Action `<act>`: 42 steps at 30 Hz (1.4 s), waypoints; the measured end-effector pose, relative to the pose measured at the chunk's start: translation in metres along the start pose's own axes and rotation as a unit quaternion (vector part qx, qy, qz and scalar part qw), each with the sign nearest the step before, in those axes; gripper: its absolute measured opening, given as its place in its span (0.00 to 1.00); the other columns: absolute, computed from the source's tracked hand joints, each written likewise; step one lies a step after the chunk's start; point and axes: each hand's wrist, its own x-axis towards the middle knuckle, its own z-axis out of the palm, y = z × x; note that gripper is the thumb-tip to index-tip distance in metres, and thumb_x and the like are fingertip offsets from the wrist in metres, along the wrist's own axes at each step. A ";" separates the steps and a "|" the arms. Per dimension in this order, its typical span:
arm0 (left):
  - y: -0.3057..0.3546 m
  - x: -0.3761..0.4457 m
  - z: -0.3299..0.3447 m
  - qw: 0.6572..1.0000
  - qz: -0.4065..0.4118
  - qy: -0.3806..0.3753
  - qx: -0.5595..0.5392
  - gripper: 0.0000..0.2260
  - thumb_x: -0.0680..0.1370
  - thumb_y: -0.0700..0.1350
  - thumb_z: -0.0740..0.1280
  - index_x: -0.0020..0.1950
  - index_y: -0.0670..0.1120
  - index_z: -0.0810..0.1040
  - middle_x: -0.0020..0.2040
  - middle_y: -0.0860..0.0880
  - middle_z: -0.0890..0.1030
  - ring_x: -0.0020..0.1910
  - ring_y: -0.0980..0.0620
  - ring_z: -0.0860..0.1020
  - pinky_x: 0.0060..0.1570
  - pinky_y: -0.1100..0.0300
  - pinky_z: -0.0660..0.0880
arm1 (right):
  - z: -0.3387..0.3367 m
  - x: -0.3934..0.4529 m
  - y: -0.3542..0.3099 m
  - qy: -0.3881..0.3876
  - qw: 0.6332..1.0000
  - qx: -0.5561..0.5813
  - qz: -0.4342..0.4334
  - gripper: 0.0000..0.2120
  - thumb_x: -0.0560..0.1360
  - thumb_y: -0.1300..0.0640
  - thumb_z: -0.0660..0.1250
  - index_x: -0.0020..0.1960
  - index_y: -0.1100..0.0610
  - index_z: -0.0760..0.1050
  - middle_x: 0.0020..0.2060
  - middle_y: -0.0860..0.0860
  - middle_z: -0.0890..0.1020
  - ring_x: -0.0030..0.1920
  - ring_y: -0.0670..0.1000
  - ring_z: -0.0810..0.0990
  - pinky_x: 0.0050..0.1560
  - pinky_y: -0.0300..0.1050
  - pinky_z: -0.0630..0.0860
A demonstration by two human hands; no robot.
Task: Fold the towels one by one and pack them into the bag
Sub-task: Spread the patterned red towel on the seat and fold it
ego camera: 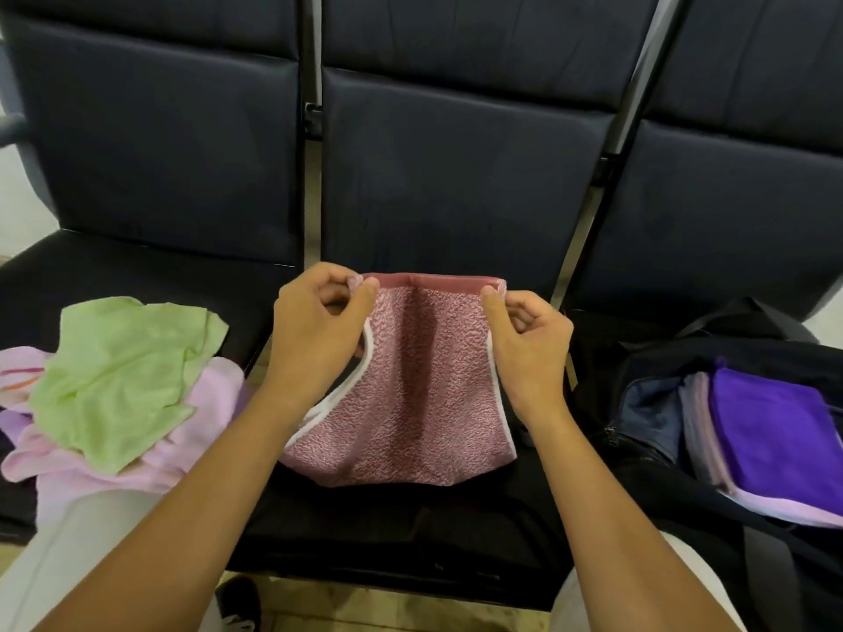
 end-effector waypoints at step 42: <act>-0.003 0.018 0.008 0.971 0.022 -0.167 0.169 0.30 0.69 0.49 0.77 0.67 0.56 0.68 0.65 0.54 0.64 0.66 0.57 0.59 0.62 0.61 0.61 | 0.023 -0.007 -0.001 -0.126 0.985 0.095 0.065 0.10 0.80 0.65 0.63 0.53 0.57 0.82 0.45 0.53 0.86 0.46 0.55 0.85 0.48 0.47 0.82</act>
